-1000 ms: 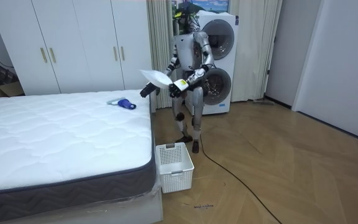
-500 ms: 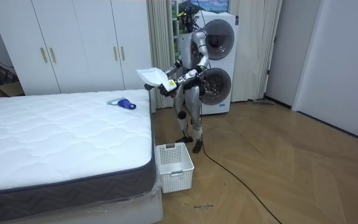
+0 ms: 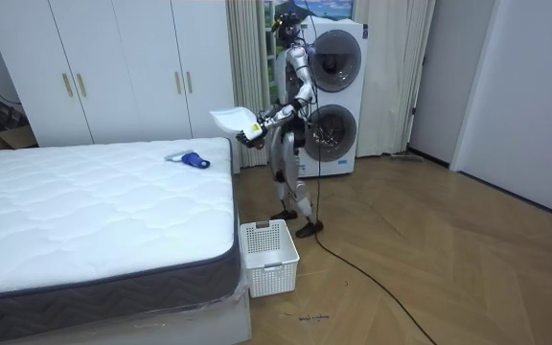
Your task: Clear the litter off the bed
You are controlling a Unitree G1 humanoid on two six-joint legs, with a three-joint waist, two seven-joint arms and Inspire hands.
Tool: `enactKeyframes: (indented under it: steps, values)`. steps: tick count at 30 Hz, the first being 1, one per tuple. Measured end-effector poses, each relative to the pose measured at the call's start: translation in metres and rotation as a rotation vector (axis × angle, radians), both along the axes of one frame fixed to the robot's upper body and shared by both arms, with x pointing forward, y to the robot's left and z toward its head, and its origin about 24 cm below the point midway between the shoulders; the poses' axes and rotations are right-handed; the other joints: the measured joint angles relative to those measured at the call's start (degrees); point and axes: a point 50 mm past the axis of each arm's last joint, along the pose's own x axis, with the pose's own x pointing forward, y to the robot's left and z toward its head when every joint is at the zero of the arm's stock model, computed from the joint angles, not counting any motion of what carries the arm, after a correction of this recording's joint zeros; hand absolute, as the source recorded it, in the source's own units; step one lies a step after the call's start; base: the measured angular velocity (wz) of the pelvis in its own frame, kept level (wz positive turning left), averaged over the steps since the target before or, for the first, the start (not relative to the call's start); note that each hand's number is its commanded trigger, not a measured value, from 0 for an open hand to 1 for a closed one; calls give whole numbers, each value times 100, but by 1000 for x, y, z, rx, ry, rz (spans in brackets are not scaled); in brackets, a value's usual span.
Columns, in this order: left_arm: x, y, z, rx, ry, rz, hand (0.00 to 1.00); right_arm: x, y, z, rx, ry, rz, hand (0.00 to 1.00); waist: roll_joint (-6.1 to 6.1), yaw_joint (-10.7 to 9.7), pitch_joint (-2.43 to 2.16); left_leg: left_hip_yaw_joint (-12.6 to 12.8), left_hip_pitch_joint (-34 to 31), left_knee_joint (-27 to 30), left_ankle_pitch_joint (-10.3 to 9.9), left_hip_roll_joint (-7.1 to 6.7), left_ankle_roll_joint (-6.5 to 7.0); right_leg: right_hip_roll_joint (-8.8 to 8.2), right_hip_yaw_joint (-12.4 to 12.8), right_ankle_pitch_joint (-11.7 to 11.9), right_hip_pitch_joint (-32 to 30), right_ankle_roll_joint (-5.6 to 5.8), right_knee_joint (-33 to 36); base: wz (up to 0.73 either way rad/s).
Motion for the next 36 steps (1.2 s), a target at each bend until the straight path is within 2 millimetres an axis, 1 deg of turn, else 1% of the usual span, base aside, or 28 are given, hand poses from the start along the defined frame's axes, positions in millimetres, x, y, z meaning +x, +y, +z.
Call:
enactKeyframes:
  steps: [1,2,3,4,5,8,9,10,11,12,13,15,16,18,21,24,25,26,28,29,30,33,34,36]
  values:
    - [-1,0,0,-1,0,0,100,-5,-2,-4,7,33,-9,0,21,7,-7,-68,-78,-260,48,-4,-49,31,49,-16,-12,10,48,-52]
    - [0,1,0,-1,-2,3,100,-12,-3,-9,8,69,-16,0,-12,23,3,-77,-13,-327,44,-9,-60,52,104,-63,-7,32,99,-41]
    - [0,1,1,0,-5,5,100,-15,-4,-11,8,82,-19,0,-26,-2,0,-70,26,-365,44,-17,-59,49,95,-79,-4,48,77,-10]
    - [2,2,2,3,-16,7,100,-19,-5,-13,8,98,-28,0,-52,-81,4,-56,77,-448,42,-41,-33,53,44,-88,0,63,57,3]
    - [2,2,2,6,-18,6,100,-20,-6,-14,6,106,-31,0,-65,-78,12,-50,114,-490,50,-54,-28,69,49,-85,10,67,43,0]
    - [-2,4,-3,30,10,-2,100,-34,-9,-21,0,167,-56,0,-53,-91,10,-38,264,-608,48,-39,-25,95,55,-51,190,76,-133,-4]
    - [-4,5,-6,40,24,-4,75,-38,-9,-24,0,187,-61,0,-48,-92,9,-38,317,-665,49,-42,-24,96,64,-55,214,81,-148,0]
    - [-6,6,-9,44,41,0,55,-39,-8,-25,2,193,-65,0,-27,-92,4,-38,322,-682,51,-44,-21,94,63,-56,213,84,-157,0]
    - [-9,8,-13,49,62,5,2,-40,-7,-26,6,201,-69,0,-13,-105,-3,-38,324,-682,51,-44,-21,91,55,-56,215,84,-162,0]
    - [-11,8,-14,52,71,7,0,-41,-7,-27,8,205,-70,0,-7,-110,-7,-38,325,-682,51,-44,-21,89,51,-56,219,84,-161,0]
    - [-13,10,-17,55,87,11,0,-43,-6,-28,12,213,-71,0,7,-97,-11,-37,337,-683,51,-44,-21,91,52,-56,229,84,-142,0]
    - [-19,12,-22,57,121,23,0,-47,-7,-31,16,239,-72,0,16,-116,3,-28,408,-696,52,-43,-21,95,65,-58,308,86,-205,-2]
    - [-25,14,-27,58,148,34,0,-50,-7,-32,20,261,-74,0,19,-111,-2,-16,445,-701,51,-42,-22,101,88,-69,338,95,-237,-4]
    - [-31,16,-31,55,180,51,0,-54,-8,-34,25,282,-74,0,18,-111,5,-13,480,-719,51,-50,-22,100,112,-88,376,103,-258,-3]
    - [-42,18,-41,50,242,70,0,-60,-8,-37,26,323,-87,0,20,-109,-7,-15,531,-748,51,-58,-21,95,145,-90,410,117,-314,0]
    - [-58,23,-54,41,335,121,0,-63,-7,-39,34,340,-88,0,7,-98,-1,-13,578,-795,51,-64,-21,98,152,-80,421,132,-329,-7]
    - [-66,24,-59,38,375,146,0,-66,-6,-41,39,349,-98,0,2,-101,0,-14,623,-819,51,-64,-21,101,161,-79,464,133,-350,0]
    - [-73,25,-64,33,412,167,0,-71,-6,-43,45,366,-121,0,-1,-96,-6,-14,658,-834,52,-62,-21,106,153,-66,527,145,-415,0]
    - [-82,26,-70,14,463,204,0,-76,-5,-45,43,396,-134,0,-4,-76,-4,4,717,-892,52,-61,-21,108,151,-65,565,147,-426,0]
    - [-89,27,-73,9,505,226,0,-80,-4,-48,37,425,-130,0,-23,-69,-15,6,740,-907,52,-62,-21,110,151,-67,581,150,-436,0]
    - [-93,29,-75,14,526,235,0,-82,-3,-48,35,436,-126,0,-33,-69,-13,5,752,-909,52,-62,-21,111,150,-67,596,150,-447,0]
    - [-117,36,-83,32,646,295,0,-90,-5,-51,13,496,-118,0,-64,-61,-24,-2,839,-940,52,-61,-21,119,173,-69,672,151,-459,-5]
    - [-125,38,-85,39,685,319,0,-94,-6,-52,2,521,-113,0,-75,-59,-22,0,914,-974,52,-62,-21,126,198,-77,728,156,-467,0]
    - [-134,39,-86,35,732,347,0,-102,-6,-55,-14,575,-100,0,-106,-62,-8,-3,996,-979,52,-62,-21,124,207,-80,831,158,-513,0]
